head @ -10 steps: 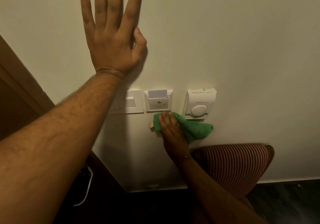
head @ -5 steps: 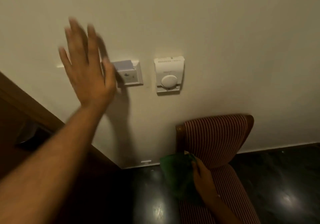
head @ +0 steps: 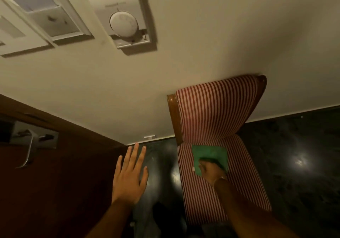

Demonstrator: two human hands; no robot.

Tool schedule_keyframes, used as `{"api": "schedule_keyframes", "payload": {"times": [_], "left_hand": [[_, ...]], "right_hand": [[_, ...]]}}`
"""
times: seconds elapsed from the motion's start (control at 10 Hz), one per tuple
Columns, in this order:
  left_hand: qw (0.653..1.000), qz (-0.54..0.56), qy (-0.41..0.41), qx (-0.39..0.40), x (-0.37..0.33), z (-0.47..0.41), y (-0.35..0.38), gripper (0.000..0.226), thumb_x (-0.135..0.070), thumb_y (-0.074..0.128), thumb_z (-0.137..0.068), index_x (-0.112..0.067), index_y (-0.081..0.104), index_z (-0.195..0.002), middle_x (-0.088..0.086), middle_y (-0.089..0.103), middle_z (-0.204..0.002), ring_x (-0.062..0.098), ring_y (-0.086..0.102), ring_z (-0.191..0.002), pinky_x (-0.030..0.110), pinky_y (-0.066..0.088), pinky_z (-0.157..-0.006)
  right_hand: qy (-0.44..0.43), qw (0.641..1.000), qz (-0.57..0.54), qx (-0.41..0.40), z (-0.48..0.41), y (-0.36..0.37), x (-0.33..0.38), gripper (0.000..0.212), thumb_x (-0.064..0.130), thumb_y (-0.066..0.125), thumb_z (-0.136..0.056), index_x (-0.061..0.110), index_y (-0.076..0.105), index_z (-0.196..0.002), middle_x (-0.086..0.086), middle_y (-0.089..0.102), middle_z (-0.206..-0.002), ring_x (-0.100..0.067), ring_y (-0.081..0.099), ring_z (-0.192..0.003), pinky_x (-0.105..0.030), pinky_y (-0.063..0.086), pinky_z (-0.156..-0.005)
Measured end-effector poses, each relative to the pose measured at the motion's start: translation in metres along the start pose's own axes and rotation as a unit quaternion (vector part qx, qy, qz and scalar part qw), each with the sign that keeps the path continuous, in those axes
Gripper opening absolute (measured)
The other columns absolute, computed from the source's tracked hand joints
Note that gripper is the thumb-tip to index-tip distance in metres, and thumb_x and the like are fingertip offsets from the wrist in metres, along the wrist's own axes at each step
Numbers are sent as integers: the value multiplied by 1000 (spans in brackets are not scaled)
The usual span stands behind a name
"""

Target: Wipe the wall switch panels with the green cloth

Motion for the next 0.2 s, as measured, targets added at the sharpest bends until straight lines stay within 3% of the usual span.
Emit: {"api": "schedule_keyframes", "payload": {"times": [0.1, 0.2], "left_hand": [[1000, -1, -27, 16, 8, 1, -3, 71, -56, 16, -106, -27, 12, -171, 0, -2, -177, 19, -9, -162, 48, 2, -129], [999, 8, -47, 12, 14, 7, -15, 71, -56, 16, -106, -26, 13, -171, 0, 0, -177, 19, -6, -162, 48, 5, -129]], "right_hand": [[-34, 999, 13, -27, 16, 5, 18, 42, 35, 47, -111, 22, 55, -151, 2, 57, -154, -17, 52, -143, -33, 37, -123], [-108, 990, 27, -81, 34, 0, 51, 48, 43, 43, -111, 30, 46, -157, 15, 35, -167, -11, 24, -160, -33, 17, -133]]}}
Point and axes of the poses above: each hand's wrist, its own z-axis away from the middle knuckle, its own y-axis out of the palm, x = y × z, the point moved 10 cm from there along -z, towards the middle knuckle
